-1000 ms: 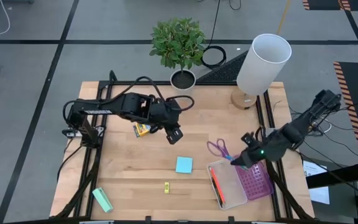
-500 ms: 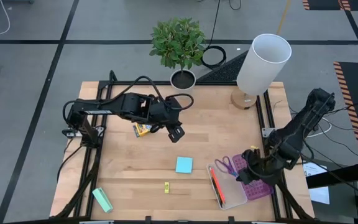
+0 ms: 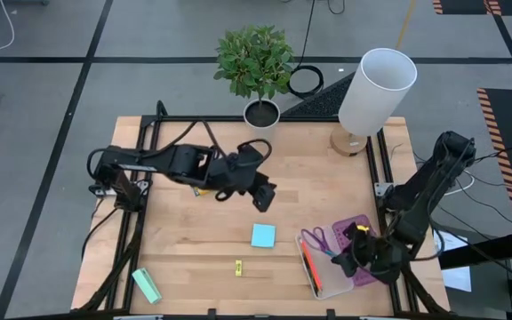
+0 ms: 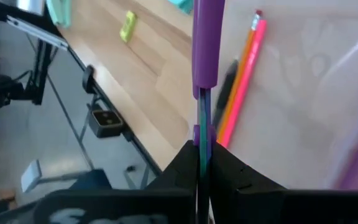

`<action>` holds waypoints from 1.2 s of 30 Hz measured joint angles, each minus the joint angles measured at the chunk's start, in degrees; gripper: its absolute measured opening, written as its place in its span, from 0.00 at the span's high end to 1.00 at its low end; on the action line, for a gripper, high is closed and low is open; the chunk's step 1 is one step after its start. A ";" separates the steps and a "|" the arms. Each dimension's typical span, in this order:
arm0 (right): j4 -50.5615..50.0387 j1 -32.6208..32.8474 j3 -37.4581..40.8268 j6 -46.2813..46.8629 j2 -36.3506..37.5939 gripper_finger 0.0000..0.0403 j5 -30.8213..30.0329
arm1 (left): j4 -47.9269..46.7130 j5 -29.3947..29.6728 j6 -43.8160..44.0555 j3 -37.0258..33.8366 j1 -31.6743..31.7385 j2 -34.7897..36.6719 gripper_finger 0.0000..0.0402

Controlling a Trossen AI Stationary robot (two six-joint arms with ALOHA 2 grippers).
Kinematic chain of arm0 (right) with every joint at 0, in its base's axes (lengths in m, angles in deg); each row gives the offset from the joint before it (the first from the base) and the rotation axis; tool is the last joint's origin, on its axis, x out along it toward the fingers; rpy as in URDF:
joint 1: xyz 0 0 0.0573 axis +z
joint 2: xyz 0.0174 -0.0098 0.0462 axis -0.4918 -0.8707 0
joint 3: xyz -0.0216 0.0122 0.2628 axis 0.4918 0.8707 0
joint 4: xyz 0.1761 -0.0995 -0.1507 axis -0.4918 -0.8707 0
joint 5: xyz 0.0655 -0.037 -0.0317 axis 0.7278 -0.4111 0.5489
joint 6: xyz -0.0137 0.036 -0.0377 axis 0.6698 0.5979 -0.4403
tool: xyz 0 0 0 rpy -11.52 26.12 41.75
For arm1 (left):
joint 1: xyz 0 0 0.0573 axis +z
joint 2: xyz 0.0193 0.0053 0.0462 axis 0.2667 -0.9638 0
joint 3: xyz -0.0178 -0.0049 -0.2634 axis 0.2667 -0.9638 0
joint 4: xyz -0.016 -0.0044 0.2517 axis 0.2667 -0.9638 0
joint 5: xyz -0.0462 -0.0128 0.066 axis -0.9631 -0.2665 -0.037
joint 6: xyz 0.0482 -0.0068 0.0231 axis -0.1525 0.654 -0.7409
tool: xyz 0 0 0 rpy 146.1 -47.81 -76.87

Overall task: Pack school essentials
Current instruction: Put the purple scissors into the purple supply box

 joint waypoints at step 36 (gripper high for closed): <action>11.39 0.18 4.58 4.40 -9.38 0.98 -5.14 | -0.58 8.49 5.80 0.00 -7.44 -0.02 0.58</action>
